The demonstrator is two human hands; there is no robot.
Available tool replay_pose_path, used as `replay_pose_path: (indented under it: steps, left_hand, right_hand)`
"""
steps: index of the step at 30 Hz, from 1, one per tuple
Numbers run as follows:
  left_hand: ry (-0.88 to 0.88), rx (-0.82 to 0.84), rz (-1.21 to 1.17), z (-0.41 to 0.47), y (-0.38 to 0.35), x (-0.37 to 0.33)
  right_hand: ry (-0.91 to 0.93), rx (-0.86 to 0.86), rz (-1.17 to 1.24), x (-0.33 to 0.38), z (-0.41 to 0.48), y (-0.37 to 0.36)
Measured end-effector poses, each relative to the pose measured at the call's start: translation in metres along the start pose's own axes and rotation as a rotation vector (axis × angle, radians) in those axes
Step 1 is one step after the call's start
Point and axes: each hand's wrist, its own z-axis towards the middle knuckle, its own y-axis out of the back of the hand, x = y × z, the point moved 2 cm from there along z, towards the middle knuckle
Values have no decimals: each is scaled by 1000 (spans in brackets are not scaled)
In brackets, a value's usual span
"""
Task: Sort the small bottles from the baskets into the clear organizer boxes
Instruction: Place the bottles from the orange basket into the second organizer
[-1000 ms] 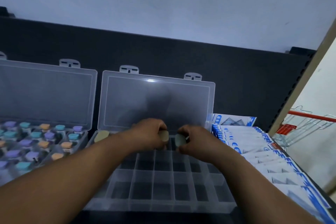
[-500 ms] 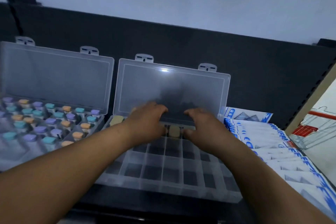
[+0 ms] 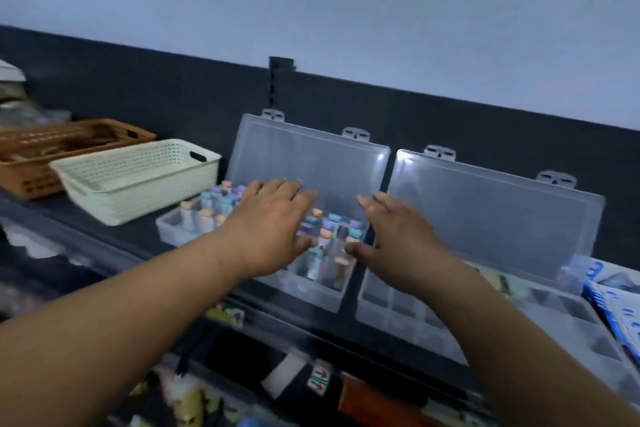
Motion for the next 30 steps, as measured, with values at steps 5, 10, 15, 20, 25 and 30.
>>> replay_pose_path:
  steps: [5,10,15,20,25,30]
  left_hand:
    - [130,6,15,-75,20,102]
    - [254,81,46,-143,34,194]
    - [346,93,29,-185,53,263]
    - [392,61,-7,-193,58,310]
    - [444,80,-5,-182,40,373]
    - [461,87,19,-147,26,440]
  right_hand:
    - [144,-8,3,118,14,-9]
    - [224,13,50,218,25,-16]
    - [310,37,68,298,49,-16]
    - [368,32,60,349,80,-14]
    - [428,52,37,392,145,-30]
    - [413,64,105,410,218,-33]
